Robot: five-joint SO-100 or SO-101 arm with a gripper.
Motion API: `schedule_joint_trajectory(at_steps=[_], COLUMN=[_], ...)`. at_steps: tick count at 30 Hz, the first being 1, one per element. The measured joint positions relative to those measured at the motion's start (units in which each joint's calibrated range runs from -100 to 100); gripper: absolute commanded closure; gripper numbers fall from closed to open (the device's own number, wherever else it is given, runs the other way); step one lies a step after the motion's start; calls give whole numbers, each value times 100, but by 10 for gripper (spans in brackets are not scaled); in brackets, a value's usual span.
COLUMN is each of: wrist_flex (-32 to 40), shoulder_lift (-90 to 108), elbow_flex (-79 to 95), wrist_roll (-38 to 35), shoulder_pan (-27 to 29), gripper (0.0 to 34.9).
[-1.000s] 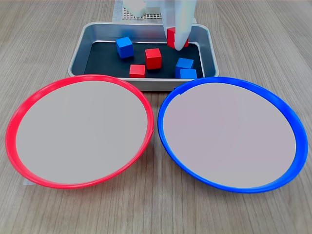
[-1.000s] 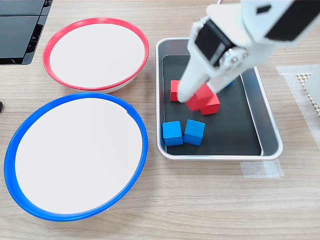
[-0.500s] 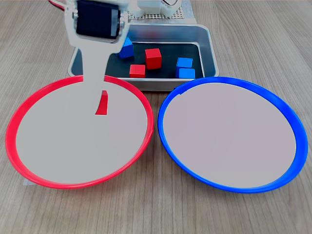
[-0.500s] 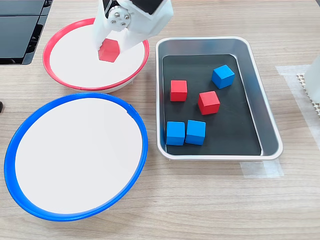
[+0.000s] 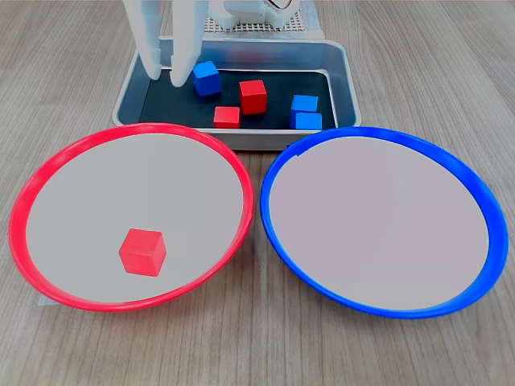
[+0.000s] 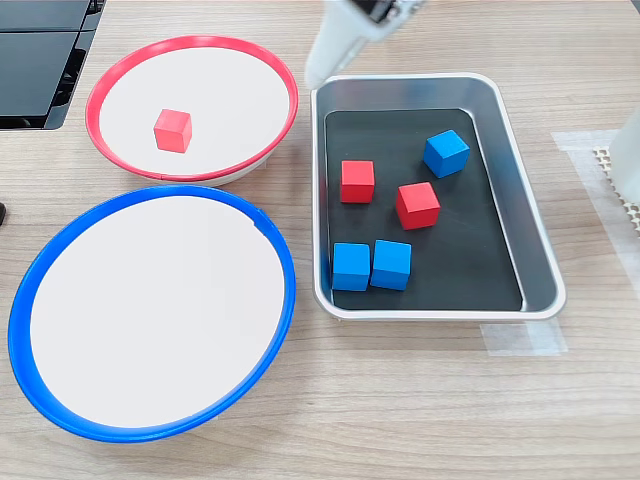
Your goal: Move six blocks from tray to matching dishes
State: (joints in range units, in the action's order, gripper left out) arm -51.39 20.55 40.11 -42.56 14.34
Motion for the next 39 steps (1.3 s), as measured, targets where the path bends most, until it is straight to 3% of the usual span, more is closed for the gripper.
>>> schedule_joint_trajectory(at_steps=[3,13,19,23,25,29,32,34,36,39], wrist_flex=[359,840,1330,1558,1705,1729,1207,457,-392,-701], shoulder_lift=[588,520,196,-94,-239,-358,-358,-358,-384,-776], elbow_flex=[1034,1706,1942,1978,1978,1942,1525,1053,100,-1225], wrist_roll=[-444,-537,-669,-752,-781,-796,-791,-669,-225,327], shoulder_pan=[-27,-717,-823,-770,-805,-814,-823,-841,-894,-903], gripper=[197,180,197,237,346,347,347,347,347,347])
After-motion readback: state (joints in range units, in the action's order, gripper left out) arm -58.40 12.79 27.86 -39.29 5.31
